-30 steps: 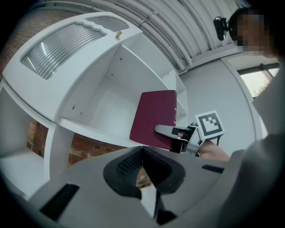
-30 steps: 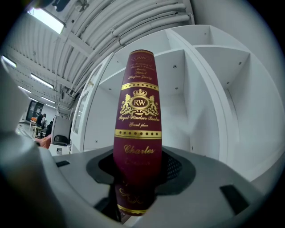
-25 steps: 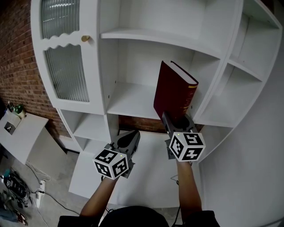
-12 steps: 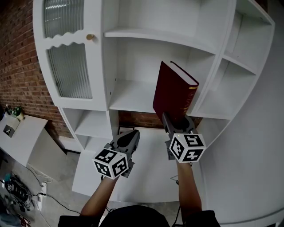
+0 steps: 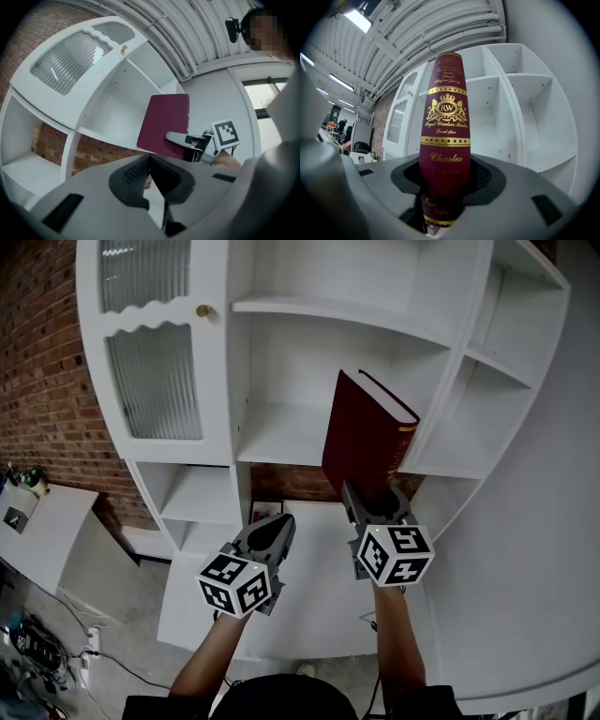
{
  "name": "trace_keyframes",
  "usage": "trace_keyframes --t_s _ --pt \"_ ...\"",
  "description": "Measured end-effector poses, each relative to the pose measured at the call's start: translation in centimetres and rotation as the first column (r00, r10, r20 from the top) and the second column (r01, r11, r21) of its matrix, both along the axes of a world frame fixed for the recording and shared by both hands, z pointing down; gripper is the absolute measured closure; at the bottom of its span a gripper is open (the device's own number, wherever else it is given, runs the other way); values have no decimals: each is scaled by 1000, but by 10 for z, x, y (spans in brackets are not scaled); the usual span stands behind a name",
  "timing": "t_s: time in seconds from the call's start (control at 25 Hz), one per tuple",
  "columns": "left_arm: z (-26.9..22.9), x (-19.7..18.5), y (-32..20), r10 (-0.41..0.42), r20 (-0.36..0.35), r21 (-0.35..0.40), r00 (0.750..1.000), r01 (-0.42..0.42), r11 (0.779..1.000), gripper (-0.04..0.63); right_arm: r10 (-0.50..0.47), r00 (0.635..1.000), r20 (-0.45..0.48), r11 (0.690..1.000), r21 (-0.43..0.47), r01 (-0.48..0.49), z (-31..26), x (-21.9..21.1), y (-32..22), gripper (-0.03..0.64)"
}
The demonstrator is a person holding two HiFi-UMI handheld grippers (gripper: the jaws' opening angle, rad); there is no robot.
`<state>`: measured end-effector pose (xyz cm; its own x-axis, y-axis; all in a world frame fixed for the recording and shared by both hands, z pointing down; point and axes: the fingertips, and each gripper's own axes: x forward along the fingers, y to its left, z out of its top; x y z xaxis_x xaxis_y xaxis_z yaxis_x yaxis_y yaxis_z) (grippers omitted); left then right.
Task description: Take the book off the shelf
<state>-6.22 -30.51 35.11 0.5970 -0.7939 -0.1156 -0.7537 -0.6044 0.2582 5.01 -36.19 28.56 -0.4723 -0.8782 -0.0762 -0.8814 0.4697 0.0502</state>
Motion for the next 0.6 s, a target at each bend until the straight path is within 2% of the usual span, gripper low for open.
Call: trace_keyframes --t_s 0.6 --pt "7 -34 37 32 -26 -22 999 -33 999 578 42 999 -12 998 -35 -42 13 -28 42 387"
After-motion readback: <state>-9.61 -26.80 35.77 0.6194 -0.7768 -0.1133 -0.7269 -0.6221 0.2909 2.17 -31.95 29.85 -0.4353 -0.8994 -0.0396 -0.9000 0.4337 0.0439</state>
